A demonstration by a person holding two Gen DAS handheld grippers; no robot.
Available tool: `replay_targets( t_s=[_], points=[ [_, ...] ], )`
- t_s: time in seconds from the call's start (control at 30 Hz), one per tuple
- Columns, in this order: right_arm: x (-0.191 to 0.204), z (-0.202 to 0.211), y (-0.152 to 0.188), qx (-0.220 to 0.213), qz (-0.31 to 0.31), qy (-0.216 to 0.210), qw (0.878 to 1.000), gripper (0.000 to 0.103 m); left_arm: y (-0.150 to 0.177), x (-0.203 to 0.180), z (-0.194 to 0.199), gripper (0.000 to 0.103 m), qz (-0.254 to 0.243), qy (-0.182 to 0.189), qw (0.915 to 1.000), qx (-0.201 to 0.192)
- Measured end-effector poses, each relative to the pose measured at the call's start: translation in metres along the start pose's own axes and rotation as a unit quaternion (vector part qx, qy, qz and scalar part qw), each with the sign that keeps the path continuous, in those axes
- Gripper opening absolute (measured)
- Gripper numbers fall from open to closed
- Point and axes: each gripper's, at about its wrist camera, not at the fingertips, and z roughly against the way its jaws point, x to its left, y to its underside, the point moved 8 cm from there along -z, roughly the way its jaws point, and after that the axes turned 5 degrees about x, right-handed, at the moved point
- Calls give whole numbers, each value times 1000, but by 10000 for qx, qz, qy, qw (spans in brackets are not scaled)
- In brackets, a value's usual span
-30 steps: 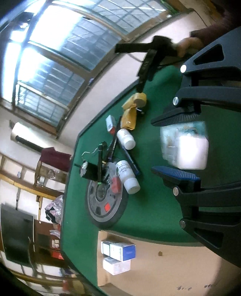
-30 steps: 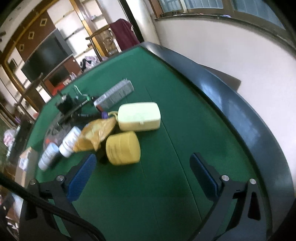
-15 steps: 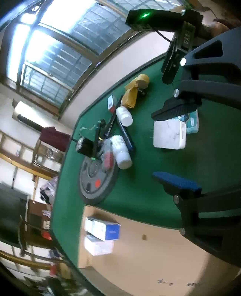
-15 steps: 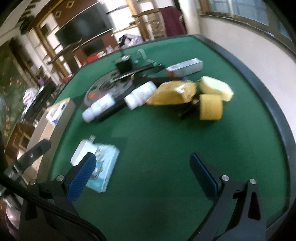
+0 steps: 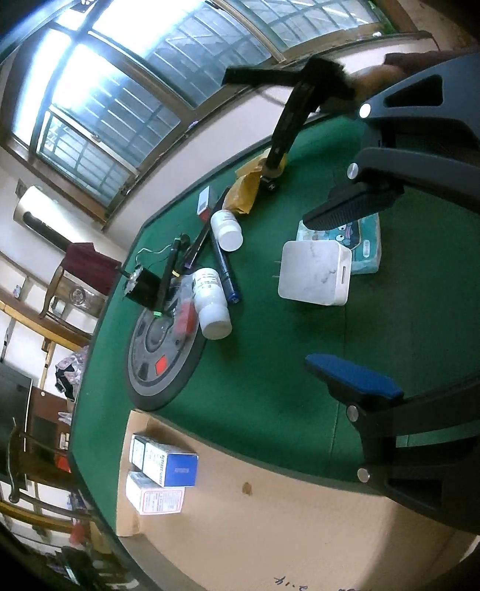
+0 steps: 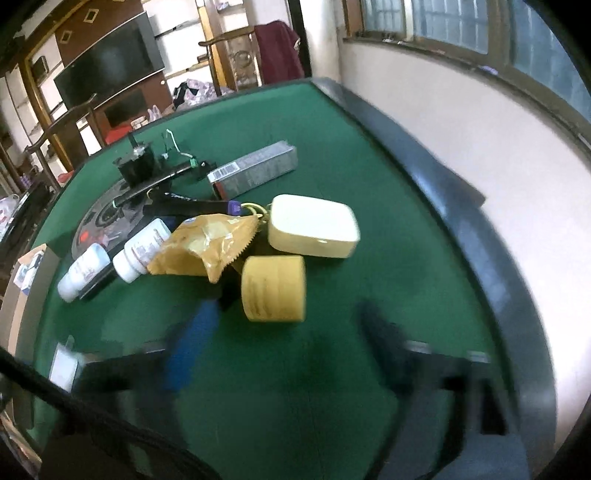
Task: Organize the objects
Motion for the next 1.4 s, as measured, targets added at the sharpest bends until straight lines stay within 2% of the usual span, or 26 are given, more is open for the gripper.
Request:
replay_targets(
  t_s=[0.03,0.1,0.13,0.27,0.37,0.5,0.6,0.67,0.7,0.77,0.8,0.9,1.03,1.2,1.33,1.4],
  points=[
    [2,-8,-1,63,-12,-25,10000,41,1,-1,0,63,-56,-28,10000,12],
    [1,-9,-6,-124,-54,18,9999,31,2,-2,-4,63,-198,-207,9996,59],
    [0,-9,-6,-147,-132,-65,9998,30,2,-3,-7,63,-251,-313,9992,71],
    [-9,2,-8,-370,-440,-445,9974,30,1,0,-22,63,-303,-608,9976,166],
    [-9,7,-8,-440,-510,-679,9954,30,-2,-5,-29,63,-309,-451,9983,178],
    [0,3,-9,-356,-415,-755,9956,30,-4,-12,-38,72,-583,-544,9966,201],
    [6,3,-7,-329,-287,-786,9960,30,-5,-12,-55,75,-574,-562,9955,495],
    [8,3,-5,-323,-236,-776,9962,30,-10,-19,-55,74,-662,-556,9955,382],
    [9,2,-6,-330,-233,-774,9962,30,-12,-22,-57,67,-688,-565,9953,377],
    [8,0,-6,-318,-275,-821,9957,30,-9,-26,-62,39,-768,-514,9944,510],
    [7,-1,-6,-285,-308,-852,9955,30,-8,-27,-62,39,-820,-544,9937,537],
    [3,-3,-6,-236,-425,-927,9945,30,-7,-29,-54,38,-862,-509,9939,465],
    [-3,-4,-6,-220,-641,-1031,9924,30,-11,-23,-34,39,-592,-347,9972,304],
    [-11,13,-9,-562,-845,-1114,9886,30,-18,-21,2,39,-544,-183,9983,-105],
    [-1,25,2,-488,-898,-1392,9850,30,-24,-15,29,39,-392,50,9988,-292],
    [13,33,7,-399,-813,-1576,9833,30,-28,-7,44,39,-349,52,9986,-405]
  ],
)
